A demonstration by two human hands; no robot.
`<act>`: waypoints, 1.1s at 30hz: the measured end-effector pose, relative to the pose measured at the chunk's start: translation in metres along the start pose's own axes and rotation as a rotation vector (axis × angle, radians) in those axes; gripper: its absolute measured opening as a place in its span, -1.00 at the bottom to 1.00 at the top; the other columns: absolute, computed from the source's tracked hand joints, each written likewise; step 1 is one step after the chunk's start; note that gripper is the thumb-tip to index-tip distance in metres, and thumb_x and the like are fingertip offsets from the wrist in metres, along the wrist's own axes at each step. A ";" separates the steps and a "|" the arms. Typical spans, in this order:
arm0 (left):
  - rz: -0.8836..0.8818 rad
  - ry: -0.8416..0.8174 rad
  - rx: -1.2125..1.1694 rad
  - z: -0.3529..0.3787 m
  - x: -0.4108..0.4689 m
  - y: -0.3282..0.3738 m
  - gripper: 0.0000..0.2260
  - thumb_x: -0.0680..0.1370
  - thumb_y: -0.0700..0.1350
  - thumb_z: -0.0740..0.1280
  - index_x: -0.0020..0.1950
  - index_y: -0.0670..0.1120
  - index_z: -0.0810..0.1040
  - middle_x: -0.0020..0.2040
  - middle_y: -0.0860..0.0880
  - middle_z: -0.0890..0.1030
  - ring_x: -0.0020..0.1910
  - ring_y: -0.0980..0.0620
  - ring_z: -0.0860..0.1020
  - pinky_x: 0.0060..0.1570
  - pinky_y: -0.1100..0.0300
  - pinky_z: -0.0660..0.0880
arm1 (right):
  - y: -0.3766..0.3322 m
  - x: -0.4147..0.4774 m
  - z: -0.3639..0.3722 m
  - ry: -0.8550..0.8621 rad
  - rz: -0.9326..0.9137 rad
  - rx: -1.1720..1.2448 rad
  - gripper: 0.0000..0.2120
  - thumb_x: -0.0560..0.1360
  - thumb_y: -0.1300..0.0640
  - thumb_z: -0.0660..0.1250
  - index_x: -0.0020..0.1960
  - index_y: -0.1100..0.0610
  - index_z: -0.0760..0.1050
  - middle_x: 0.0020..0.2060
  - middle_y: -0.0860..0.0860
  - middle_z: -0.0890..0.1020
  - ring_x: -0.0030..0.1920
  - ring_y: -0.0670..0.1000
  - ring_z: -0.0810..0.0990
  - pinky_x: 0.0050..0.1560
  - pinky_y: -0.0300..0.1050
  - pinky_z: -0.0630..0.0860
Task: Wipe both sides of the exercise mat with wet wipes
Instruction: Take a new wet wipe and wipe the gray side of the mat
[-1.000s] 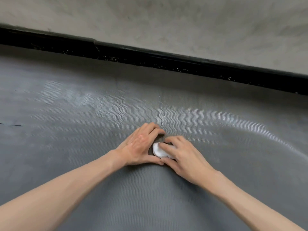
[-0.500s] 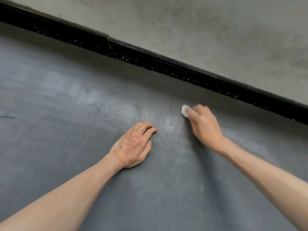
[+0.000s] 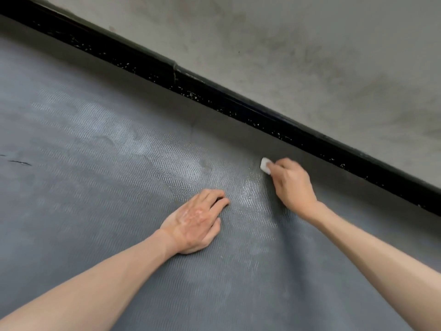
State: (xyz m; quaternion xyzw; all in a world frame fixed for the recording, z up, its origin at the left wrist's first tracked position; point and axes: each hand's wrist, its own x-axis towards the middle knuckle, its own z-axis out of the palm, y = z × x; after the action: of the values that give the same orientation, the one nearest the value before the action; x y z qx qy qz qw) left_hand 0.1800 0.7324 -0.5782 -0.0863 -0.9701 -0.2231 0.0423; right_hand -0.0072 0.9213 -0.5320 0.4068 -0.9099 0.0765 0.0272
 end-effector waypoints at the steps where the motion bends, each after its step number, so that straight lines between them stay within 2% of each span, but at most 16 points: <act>1: 0.002 0.008 -0.004 0.000 0.000 0.000 -0.61 0.56 -0.03 0.14 0.32 -0.18 0.45 0.27 -0.09 0.42 0.24 -0.05 0.43 0.26 0.03 0.46 | 0.002 -0.003 -0.004 -0.046 -0.046 0.025 -0.91 0.50 0.34 0.31 -0.03 0.26 0.57 -0.24 0.14 0.54 -0.32 0.19 0.48 -0.35 0.00 0.49; 4: 0.004 0.011 -0.010 0.000 -0.001 0.001 -0.61 0.56 -0.02 0.14 0.31 -0.16 0.45 0.26 -0.07 0.43 0.22 -0.02 0.44 0.25 0.06 0.48 | 0.025 0.028 -0.011 -0.075 -0.011 -0.001 -0.89 0.56 0.24 0.27 -0.02 0.20 0.58 -0.23 0.17 0.54 -0.27 0.23 0.53 -0.31 -0.01 0.52; 6: 0.001 0.010 -0.006 0.000 -0.002 0.000 -0.62 0.56 -0.02 0.14 0.32 -0.15 0.45 0.26 -0.07 0.43 0.22 -0.01 0.43 0.25 0.07 0.48 | 0.036 0.049 -0.008 -0.045 0.078 -0.062 -0.89 0.52 0.30 0.24 -0.05 0.17 0.53 -0.25 0.17 0.50 -0.25 0.25 0.52 -0.31 -0.06 0.44; 8: 0.006 0.016 -0.008 0.001 -0.002 -0.001 -0.62 0.56 -0.03 0.15 0.32 -0.16 0.45 0.26 -0.07 0.43 0.23 -0.02 0.44 0.26 0.07 0.47 | 0.029 0.044 0.001 0.001 0.084 -0.070 -0.85 0.48 0.35 0.27 -0.02 0.19 0.56 -0.25 0.16 0.52 -0.27 0.25 0.52 -0.33 -0.05 0.43; 12: 0.006 -0.001 -0.016 0.003 0.000 -0.001 -0.61 0.56 -0.04 0.15 0.33 -0.18 0.44 0.28 -0.08 0.41 0.24 -0.03 0.42 0.27 0.05 0.46 | 0.004 -0.004 0.002 -0.062 -0.138 0.054 -0.93 0.48 0.34 0.37 -0.06 0.26 0.61 -0.20 0.13 0.57 -0.33 0.19 0.51 -0.32 -0.06 0.48; 15: 0.000 -0.005 -0.024 0.003 0.000 -0.001 -0.61 0.56 -0.04 0.15 0.33 -0.17 0.42 0.28 -0.07 0.40 0.25 -0.03 0.41 0.29 0.04 0.45 | 0.003 0.031 0.001 -0.032 -0.116 0.052 -0.90 0.56 0.24 0.32 -0.03 0.21 0.62 -0.23 0.13 0.55 -0.32 0.20 0.53 -0.31 -0.02 0.52; 18: -0.005 0.003 -0.018 0.002 -0.001 -0.001 -0.62 0.56 -0.04 0.16 0.33 -0.16 0.43 0.29 -0.06 0.40 0.26 -0.02 0.40 0.30 0.06 0.43 | -0.009 0.050 0.007 0.008 -0.131 0.046 -0.88 0.54 0.27 0.27 -0.03 0.21 0.59 -0.26 0.15 0.54 -0.32 0.22 0.52 -0.31 0.00 0.51; 22: -0.009 0.002 -0.009 0.000 0.000 0.002 -0.61 0.54 -0.04 0.16 0.32 -0.16 0.45 0.27 -0.07 0.42 0.25 -0.03 0.41 0.30 0.08 0.43 | -0.032 -0.012 0.006 -0.116 -0.333 0.104 -0.83 0.52 0.26 0.27 0.07 0.12 0.55 -0.20 0.08 0.49 -0.28 0.11 0.41 -0.29 -0.06 0.36; 24: -0.012 -0.004 -0.007 0.000 0.000 0.002 -0.61 0.55 -0.04 0.16 0.32 -0.16 0.44 0.27 -0.07 0.42 0.25 -0.03 0.41 0.30 0.07 0.43 | -0.025 -0.009 0.003 -0.158 -0.384 0.097 -0.81 0.50 0.29 0.30 0.07 0.11 0.56 -0.21 0.09 0.49 -0.29 0.12 0.42 -0.31 -0.06 0.38; 27: -0.021 -0.011 -0.005 0.002 -0.001 0.001 -0.61 0.56 -0.03 0.14 0.33 -0.16 0.43 0.28 -0.06 0.40 0.27 -0.02 0.40 0.31 0.06 0.43 | -0.003 0.050 0.009 -0.048 -0.217 0.001 -0.80 0.47 0.35 0.36 0.02 0.11 0.59 -0.27 0.12 0.50 -0.29 0.18 0.52 -0.33 -0.06 0.43; 30: -0.016 -0.009 -0.004 0.001 -0.001 0.000 -0.61 0.56 -0.03 0.14 0.33 -0.16 0.43 0.28 -0.05 0.39 0.27 -0.02 0.39 0.31 0.06 0.42 | 0.002 0.079 0.015 0.005 -0.008 -0.014 -0.81 0.54 0.33 0.27 0.07 0.20 0.60 -0.25 0.11 0.48 -0.24 0.22 0.53 -0.29 -0.09 0.28; 33: -0.018 -0.006 -0.003 0.001 0.000 0.000 -0.61 0.56 -0.03 0.15 0.33 -0.16 0.43 0.28 -0.07 0.40 0.26 -0.02 0.38 0.32 0.07 0.42 | -0.022 0.033 0.011 -0.019 -0.168 0.017 -0.81 0.50 0.34 0.23 0.03 0.15 0.54 -0.28 0.03 0.41 -0.29 0.16 0.43 -0.28 -0.04 0.32</act>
State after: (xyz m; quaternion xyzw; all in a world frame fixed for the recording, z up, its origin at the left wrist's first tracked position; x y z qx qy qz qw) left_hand 0.1801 0.7325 -0.5790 -0.0782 -0.9706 -0.2245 0.0372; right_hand -0.0124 0.8808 -0.5368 0.4828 -0.8720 0.0780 0.0214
